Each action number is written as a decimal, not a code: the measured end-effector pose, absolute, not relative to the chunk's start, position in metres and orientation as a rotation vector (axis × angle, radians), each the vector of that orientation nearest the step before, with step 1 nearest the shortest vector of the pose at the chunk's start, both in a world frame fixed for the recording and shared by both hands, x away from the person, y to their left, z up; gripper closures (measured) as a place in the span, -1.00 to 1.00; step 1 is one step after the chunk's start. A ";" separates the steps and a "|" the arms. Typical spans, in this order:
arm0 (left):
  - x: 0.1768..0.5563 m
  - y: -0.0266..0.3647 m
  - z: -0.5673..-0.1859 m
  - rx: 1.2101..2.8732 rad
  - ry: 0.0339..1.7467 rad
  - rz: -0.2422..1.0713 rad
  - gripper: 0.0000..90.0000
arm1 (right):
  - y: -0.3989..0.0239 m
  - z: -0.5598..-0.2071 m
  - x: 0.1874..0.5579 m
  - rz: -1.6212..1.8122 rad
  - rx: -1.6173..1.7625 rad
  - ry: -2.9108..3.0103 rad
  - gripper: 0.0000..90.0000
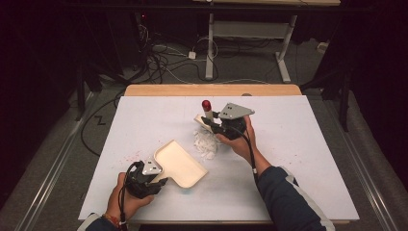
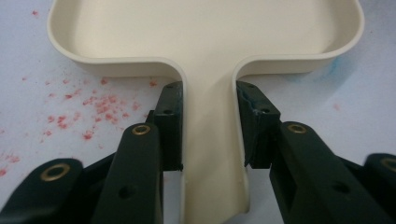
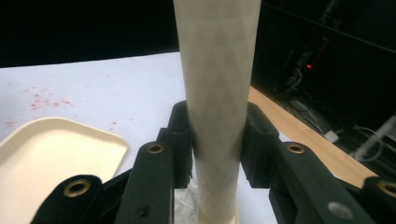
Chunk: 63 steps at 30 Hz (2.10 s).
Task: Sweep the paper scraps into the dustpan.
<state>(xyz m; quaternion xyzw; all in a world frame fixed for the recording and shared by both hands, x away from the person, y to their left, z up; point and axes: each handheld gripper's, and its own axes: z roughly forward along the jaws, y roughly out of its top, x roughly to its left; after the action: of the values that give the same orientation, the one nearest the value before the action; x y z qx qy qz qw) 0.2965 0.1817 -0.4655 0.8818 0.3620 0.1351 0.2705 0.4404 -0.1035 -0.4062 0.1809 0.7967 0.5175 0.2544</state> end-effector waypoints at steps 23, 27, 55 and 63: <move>0.302 0.170 -0.468 2.382 1.000 0.335 0.41 | -0.074 -0.409 0.381 1.534 0.374 2.190 0.55; 0.305 0.166 -0.468 2.386 1.006 0.327 0.41 | -0.064 -0.408 0.372 1.543 0.343 2.212 0.56; 0.302 0.175 -0.470 2.391 1.015 0.306 0.41 | -0.111 -0.367 0.379 1.521 0.481 2.109 0.56; 0.306 0.182 -0.466 2.417 1.022 0.284 0.41 | -0.104 -0.383 0.411 1.412 0.545 2.087 0.56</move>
<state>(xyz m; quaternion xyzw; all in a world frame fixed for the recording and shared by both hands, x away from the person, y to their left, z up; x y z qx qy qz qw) 0.3060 0.1824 -0.4657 0.8869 0.3751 0.1044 0.2484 0.4107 -0.1042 -0.3830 0.2030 0.7776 0.5261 0.2780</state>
